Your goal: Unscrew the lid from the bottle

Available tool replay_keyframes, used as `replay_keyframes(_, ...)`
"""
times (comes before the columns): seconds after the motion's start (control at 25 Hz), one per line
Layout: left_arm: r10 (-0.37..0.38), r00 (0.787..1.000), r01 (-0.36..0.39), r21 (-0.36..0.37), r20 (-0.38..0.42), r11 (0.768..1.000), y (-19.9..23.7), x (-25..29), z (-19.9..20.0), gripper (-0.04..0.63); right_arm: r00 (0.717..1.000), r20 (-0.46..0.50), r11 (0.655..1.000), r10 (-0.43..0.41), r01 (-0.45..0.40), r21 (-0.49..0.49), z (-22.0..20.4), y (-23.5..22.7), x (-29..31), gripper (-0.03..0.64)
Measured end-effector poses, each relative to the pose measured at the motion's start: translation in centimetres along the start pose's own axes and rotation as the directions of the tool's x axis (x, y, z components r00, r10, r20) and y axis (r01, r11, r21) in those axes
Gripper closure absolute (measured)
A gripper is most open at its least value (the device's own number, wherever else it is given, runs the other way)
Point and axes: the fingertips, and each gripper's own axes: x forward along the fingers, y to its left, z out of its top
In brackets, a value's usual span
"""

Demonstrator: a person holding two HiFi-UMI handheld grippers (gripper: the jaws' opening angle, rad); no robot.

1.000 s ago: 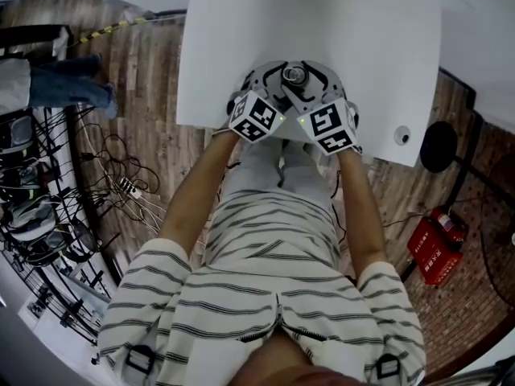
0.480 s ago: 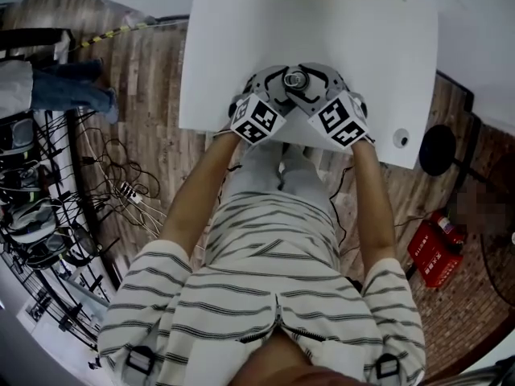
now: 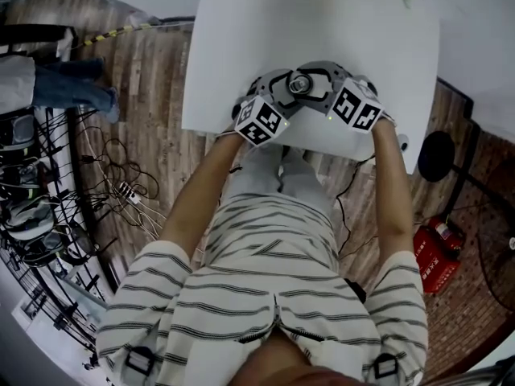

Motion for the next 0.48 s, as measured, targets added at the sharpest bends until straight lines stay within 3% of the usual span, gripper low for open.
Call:
replay_keyframes(0.28, -0.003, 1.000, 0.003, 0.005, -0.008, 1.000, -0.07, 0.27, -0.06, 0.278, 0.998, -0.033, 0.997, 0.060, -0.061, -0.045, -0.32, 0.05, -0.06, 0.347)
replay_keyframes(0.48, 0.000, 1.000, 0.000, 0.005, -0.009, 1.000, 0.12, 0.16, -0.05, 0.278, 1.000, -0.020, 1.000, -0.009, 0.009, -0.003, -0.19, -0.41, 0.09, 0.327)
